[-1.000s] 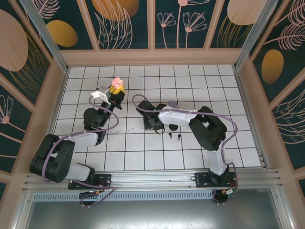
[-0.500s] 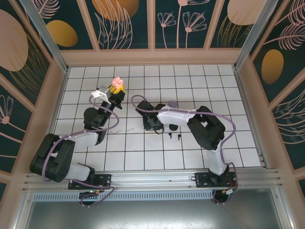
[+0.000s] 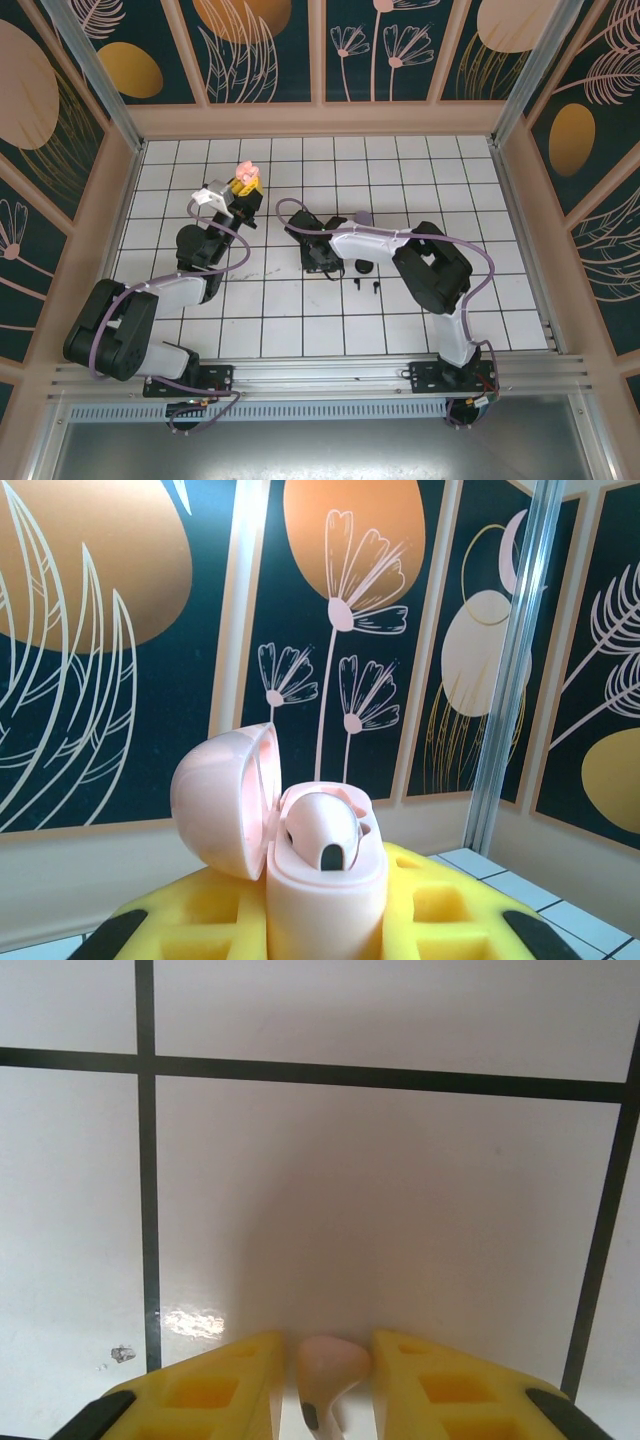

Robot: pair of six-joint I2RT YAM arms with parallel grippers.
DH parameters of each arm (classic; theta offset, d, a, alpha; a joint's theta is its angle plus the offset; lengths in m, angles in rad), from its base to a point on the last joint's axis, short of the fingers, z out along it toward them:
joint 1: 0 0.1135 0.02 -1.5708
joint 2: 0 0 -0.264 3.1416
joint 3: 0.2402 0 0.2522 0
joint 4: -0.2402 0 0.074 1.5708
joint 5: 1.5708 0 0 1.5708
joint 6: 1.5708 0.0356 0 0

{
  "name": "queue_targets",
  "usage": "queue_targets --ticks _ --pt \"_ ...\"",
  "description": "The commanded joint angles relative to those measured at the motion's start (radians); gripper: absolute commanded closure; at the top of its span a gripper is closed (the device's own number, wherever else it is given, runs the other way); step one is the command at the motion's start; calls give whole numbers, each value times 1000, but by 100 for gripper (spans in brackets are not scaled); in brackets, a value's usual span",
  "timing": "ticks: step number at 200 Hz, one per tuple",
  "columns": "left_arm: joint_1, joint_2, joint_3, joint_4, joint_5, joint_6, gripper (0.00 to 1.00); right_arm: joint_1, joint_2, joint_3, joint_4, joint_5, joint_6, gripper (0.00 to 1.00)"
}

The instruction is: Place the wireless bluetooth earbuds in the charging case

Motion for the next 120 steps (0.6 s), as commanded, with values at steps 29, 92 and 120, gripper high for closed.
queue_targets --ticks 29,92,120 --pt "6 18 31 34 20 -7 100 -25 57 11 -4 16 -7 73" --pt "5 15 42 13 42 -5 100 -26 18 -13 29 18 -15 82" --pt "7 10 53 -4 69 -4 100 -28 -53 -28 52 42 -22 84"
